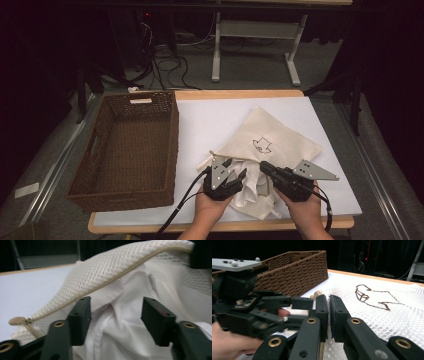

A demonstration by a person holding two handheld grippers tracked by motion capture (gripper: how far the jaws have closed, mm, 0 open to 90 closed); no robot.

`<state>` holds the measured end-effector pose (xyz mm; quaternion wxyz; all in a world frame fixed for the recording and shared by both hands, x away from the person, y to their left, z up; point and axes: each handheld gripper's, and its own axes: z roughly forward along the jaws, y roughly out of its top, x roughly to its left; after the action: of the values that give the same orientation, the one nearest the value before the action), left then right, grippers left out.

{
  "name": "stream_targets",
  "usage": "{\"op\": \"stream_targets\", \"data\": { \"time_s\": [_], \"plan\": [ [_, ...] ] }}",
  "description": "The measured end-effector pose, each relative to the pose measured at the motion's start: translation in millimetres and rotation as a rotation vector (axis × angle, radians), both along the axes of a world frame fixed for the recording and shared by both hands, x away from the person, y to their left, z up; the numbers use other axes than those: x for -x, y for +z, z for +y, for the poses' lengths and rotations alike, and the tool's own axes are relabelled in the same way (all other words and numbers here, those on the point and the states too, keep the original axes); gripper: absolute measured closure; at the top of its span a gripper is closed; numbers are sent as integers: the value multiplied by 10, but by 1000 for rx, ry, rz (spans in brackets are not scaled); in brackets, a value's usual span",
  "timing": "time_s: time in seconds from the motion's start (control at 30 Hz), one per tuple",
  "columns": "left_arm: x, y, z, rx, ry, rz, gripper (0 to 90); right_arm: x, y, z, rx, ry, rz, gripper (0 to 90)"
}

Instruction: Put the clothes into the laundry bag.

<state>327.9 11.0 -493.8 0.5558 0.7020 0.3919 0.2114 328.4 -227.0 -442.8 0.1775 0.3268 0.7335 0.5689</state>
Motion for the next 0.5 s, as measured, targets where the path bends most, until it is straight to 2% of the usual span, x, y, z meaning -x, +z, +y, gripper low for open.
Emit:
{"op": "stream_targets", "data": {
  "time_s": [0.07, 0.17, 0.23, 0.3, 0.33, 0.37, 0.5],
  "plan": [
    [35, 14, -10, 9, -23, 14, 310, 0, -2, 1, -2, 1, 3, 863],
    [51, 16, -64, 10, -49, 68, 188, 5, -2, 7, 3, -1, 1, 861],
    [48, 4, -110, -18, -61, 90, 165, 8, -5, 7, 3, -1, 4, 861],
    [15, -24, -142, -77, -65, 133, 157, 11, -6, 5, 1, 0, 7, 860],
    [-8, -48, -153, -127, -56, 158, 162, 10, -6, 3, 1, 2, 4, 860],
    [-29, -77, -155, -147, -58, 189, 164, 12, -5, 2, 0, 0, 4, 860],
    [-46, -160, -150, -222, -77, 266, 158, 18, -3, -11, -2, 2, 3, 860]
  ]
}}
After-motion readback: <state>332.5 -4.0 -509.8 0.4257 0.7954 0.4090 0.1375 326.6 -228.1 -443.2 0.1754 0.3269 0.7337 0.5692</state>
